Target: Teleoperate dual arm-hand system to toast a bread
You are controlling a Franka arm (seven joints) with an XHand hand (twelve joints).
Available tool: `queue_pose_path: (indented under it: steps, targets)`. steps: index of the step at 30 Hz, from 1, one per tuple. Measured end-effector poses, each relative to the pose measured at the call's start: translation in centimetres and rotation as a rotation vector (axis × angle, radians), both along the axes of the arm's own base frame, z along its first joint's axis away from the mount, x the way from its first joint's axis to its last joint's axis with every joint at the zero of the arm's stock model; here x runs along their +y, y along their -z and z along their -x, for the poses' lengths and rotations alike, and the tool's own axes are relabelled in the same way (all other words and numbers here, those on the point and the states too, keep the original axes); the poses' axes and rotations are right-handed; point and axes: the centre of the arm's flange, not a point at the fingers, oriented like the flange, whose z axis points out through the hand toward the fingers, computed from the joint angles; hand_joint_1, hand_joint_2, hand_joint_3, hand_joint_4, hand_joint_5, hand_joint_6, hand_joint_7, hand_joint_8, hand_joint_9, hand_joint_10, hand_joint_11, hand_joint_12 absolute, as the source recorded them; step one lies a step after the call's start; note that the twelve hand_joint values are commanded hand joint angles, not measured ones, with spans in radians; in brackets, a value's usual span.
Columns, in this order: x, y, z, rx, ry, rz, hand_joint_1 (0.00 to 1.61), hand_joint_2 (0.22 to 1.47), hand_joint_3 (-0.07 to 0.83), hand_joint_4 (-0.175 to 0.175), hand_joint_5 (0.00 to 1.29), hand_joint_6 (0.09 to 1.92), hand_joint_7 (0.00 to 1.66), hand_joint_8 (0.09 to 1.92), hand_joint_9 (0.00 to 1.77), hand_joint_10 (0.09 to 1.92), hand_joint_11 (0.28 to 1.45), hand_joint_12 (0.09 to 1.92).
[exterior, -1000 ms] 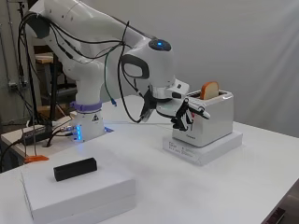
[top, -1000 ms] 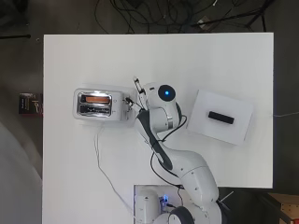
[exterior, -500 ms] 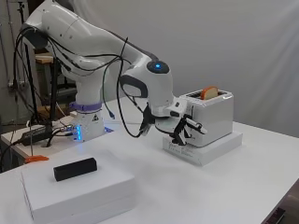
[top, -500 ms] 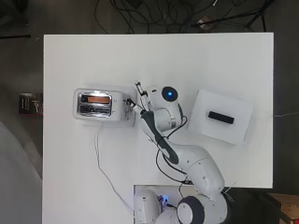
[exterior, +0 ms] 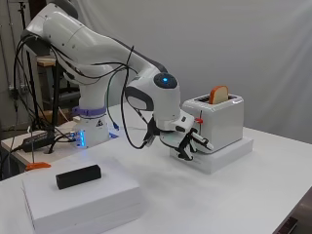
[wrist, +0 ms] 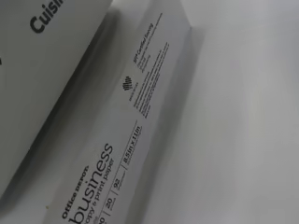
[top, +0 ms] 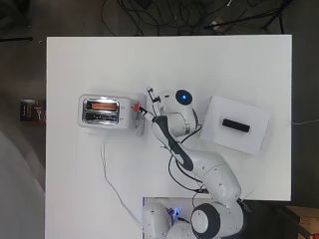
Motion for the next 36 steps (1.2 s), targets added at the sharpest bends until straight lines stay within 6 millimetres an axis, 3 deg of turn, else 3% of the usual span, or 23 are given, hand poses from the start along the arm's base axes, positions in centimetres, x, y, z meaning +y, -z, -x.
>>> queue_pose_path:
  steps: [5, 11, 15, 18, 21, 27, 31, 34, 36]
  targets:
    - [-1.8, -1.1, 0.0, 0.018, 0.019, 0.041, 0.20, 1.12, 0.005, -0.141, 0.28, 0.09, 1.09, 1.92, 1.39, 1.92, 0.97, 1.92]
    - [-5.0, -3.9, 0.1, -0.013, 0.029, 0.053, 0.21, 1.14, 0.002, -0.142, 0.35, 0.09, 1.28, 1.92, 1.57, 1.92, 1.16, 1.92]
    - [-3.2, -7.3, -0.1, -0.094, -0.004, 0.069, 0.19, 1.12, -0.005, -0.150, 0.32, 0.09, 1.26, 1.92, 1.55, 1.92, 1.17, 1.92]
    - [-1.1, -8.7, 0.1, -0.125, -0.026, 0.084, 0.21, 1.10, -0.006, -0.155, 0.29, 0.09, 1.23, 1.92, 1.54, 1.92, 1.18, 1.92]
    - [-0.5, -8.2, 0.0, -0.118, -0.040, 0.069, 0.21, 1.10, -0.003, -0.159, 0.28, 0.09, 1.21, 1.92, 1.54, 1.92, 1.19, 1.92]
    - [1.1, -5.0, -0.5, -0.073, -0.090, 0.033, 0.22, 1.11, 0.002, -0.158, 0.29, 0.09, 1.21, 1.92, 1.56, 1.92, 1.20, 1.92]
    - [1.7, -3.0, -0.9, -0.050, -0.065, -0.002, 0.39, 1.20, 0.009, -0.133, 0.29, 0.09, 1.10, 1.92, 1.44, 1.92, 1.04, 1.92]
    - [1.3, -1.5, -0.8, -0.035, -0.038, -0.017, 0.28, 1.17, -0.006, -0.124, 0.28, 0.09, 0.98, 1.92, 1.28, 1.92, 0.82, 1.88]
    - [0.5, -0.6, -0.6, -0.015, -0.021, -0.016, 0.24, 1.14, -0.010, -0.123, 0.28, 0.09, 0.95, 1.92, 1.23, 1.92, 0.76, 1.85]
